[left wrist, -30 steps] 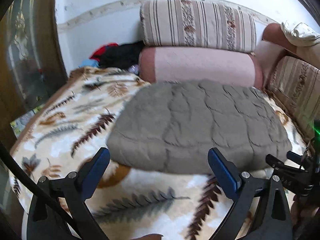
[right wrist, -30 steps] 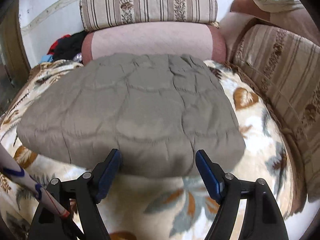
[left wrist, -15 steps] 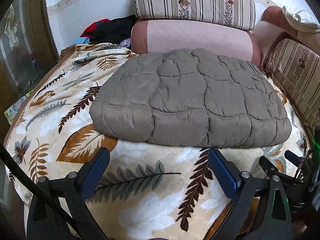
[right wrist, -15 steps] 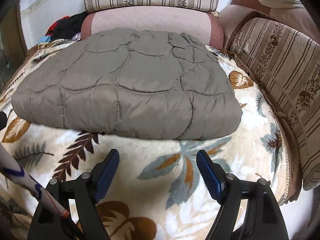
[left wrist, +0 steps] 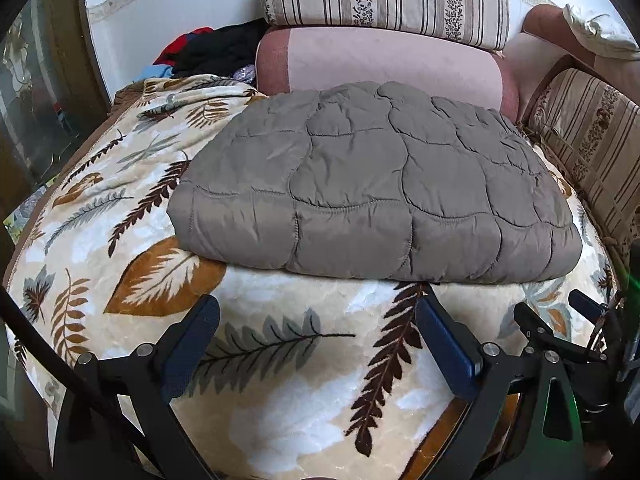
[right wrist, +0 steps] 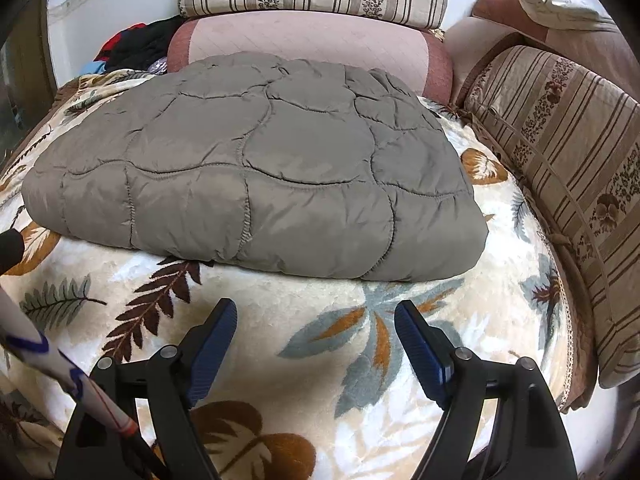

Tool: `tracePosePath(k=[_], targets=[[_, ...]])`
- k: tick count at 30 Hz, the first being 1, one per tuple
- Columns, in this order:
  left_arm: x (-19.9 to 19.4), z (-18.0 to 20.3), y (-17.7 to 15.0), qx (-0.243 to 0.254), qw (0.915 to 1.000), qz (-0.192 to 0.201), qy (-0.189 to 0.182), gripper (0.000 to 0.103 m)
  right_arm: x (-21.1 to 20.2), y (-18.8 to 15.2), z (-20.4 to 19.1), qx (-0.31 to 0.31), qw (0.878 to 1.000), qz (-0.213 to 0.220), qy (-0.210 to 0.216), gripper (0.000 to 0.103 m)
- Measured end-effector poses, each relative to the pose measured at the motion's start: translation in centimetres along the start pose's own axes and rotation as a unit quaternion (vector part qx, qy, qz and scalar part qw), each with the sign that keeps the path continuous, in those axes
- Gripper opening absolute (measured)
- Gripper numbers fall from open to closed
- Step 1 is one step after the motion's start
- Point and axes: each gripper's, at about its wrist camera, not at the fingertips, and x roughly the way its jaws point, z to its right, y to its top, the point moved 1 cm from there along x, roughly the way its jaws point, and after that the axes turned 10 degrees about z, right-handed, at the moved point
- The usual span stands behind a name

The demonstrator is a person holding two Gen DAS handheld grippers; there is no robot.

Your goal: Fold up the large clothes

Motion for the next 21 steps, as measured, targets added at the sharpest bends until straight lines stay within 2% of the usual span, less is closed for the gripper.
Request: tracePosePath(k=[13, 21], targets=[[0.7, 0.1, -0.4, -0.004, 0.9998, -0.016, -0.008, 0.098, 0.7, -0.4, 0.1, 0.0, 1.0, -0.018, -0.01, 0.085], [1.2, -0.1, -0.7, -0.001, 0.9998, -0.02, 0.001, 0.098, 1.1, -0.5, -0.1, -0.004, 1.0, -0.027, -0.013, 0.086]])
